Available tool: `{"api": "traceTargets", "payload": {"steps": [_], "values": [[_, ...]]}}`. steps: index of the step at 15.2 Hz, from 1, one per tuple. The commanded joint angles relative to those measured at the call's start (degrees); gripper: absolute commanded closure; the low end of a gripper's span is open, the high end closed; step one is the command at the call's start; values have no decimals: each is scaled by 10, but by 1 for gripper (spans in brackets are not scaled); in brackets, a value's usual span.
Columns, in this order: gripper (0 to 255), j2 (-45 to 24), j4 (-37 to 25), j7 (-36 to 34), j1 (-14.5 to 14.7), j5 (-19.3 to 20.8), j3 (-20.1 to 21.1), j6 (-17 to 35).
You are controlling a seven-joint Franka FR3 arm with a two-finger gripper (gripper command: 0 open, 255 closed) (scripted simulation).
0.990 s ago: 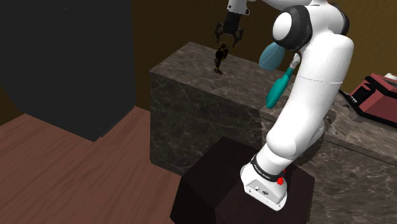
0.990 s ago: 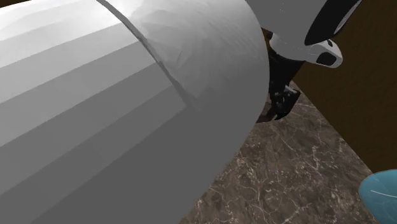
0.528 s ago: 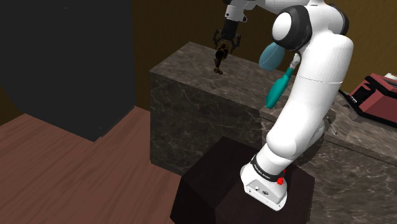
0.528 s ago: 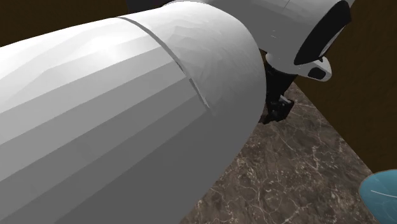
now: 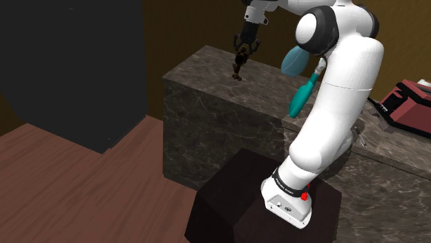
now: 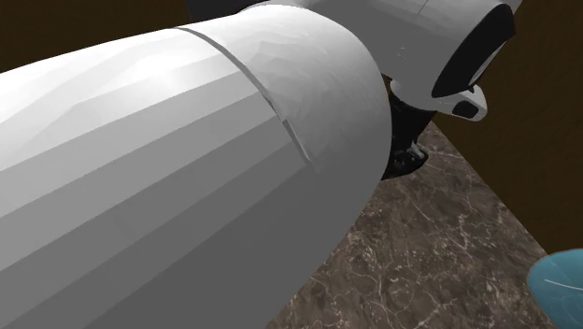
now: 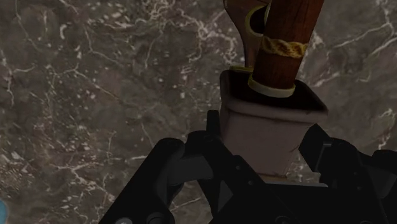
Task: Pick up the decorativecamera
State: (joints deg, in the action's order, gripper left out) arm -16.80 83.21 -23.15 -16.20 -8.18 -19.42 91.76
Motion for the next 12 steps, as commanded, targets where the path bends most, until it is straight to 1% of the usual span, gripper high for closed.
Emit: {"api": "traceTargets", "payload": {"steps": [1, 3, 12], "values": [[255, -1, 0, 0, 0, 0, 0, 0], [255, 1, 2, 0, 0, 0, 0, 1], [255, -11, -85, -3, -7, -3, -1, -74]]}}
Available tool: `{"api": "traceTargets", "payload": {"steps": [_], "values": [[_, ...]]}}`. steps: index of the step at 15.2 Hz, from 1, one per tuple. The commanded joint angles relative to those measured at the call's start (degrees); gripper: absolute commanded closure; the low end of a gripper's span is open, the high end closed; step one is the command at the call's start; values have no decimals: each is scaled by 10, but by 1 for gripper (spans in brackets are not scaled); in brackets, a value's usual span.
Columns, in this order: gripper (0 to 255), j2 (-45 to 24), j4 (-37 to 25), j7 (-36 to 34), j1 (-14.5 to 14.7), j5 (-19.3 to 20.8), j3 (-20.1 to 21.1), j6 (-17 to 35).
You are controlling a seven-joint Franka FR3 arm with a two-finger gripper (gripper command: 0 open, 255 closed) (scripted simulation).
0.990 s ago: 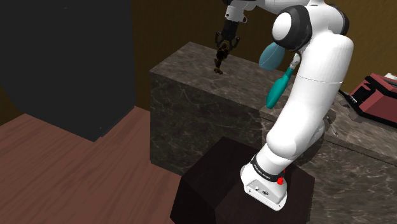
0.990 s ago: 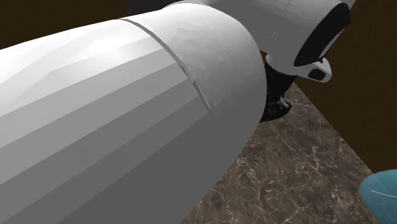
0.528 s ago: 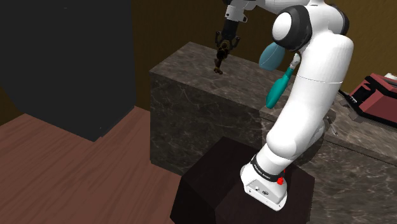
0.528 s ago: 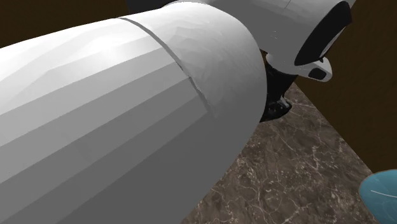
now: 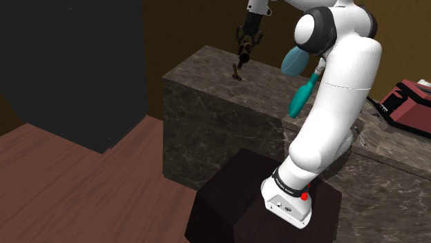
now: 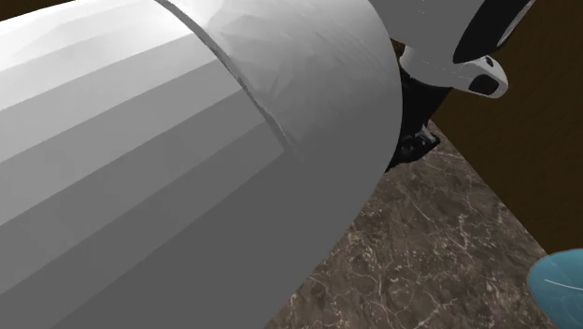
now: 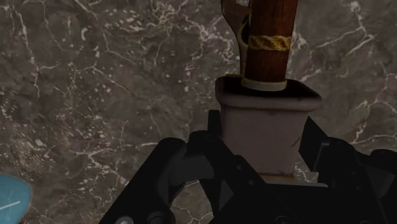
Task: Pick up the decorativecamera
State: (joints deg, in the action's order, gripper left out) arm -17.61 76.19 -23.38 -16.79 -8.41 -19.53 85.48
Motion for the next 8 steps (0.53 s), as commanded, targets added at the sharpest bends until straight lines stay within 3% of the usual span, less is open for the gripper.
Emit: {"api": "traceTargets", "payload": {"steps": [1, 8], "values": [[255, -6, -26, -1, -3, -2, 0, -20], [255, -22, -90, -2, -10, -8, -1, -69]]}}
